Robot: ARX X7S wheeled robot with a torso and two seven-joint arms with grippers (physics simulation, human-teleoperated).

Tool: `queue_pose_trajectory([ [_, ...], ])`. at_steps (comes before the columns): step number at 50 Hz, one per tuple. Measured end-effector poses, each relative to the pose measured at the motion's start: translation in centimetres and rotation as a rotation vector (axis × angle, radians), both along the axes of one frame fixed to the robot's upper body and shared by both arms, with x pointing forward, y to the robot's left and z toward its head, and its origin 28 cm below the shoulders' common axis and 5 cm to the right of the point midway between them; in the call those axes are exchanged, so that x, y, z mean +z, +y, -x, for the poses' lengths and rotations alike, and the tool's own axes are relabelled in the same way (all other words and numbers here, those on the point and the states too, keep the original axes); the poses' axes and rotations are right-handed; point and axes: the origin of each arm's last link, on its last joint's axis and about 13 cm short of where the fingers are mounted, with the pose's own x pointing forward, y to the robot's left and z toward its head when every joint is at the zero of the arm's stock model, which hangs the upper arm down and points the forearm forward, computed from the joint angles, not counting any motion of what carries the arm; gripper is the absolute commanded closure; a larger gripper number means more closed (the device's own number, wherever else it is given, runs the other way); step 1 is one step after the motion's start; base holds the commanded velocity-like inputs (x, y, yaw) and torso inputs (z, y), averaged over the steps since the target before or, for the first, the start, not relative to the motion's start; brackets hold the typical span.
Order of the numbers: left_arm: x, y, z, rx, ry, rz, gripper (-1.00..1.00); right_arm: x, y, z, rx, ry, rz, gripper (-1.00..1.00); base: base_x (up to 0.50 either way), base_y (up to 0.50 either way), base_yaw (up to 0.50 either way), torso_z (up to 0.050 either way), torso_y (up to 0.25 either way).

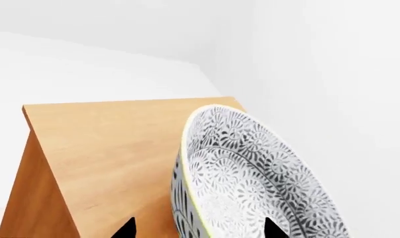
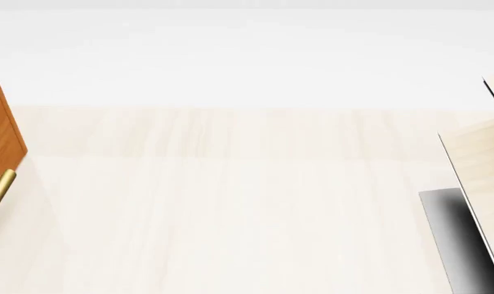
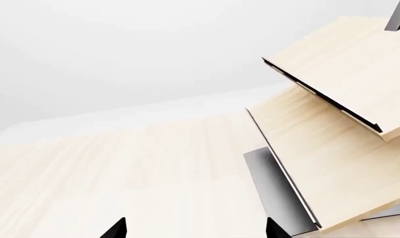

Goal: Close the top drawer of the cabinet and put the bowl on top of it.

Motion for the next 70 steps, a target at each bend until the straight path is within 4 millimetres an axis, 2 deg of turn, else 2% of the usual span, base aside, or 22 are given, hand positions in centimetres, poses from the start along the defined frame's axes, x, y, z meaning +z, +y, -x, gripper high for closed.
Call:
queue_pose_trajectory([
  [23,1.8,-1.6,1.9,-0.086,-0.044,-0.027,-1.00,-0.1,0.0,0.0,0.001,0.003,-0.003,-1.00,0.00,0.00,0.00,0.000,0.000],
  [60,4.3,-5.2,7.8,-0.207,-0.144,-0.187,-1.00,0.6,0.1,0.0,0.012,-0.012,0.004,-1.00,0.00,0.00,0.00,0.000,0.000],
  [70,4.1,-6.4,9.6,-0.258,-0.166,-0.236,-1.00,1.0,0.1,0.1,0.010,-0.020,0.009,-1.00,0.00,0.00,0.00,0.000,0.000],
])
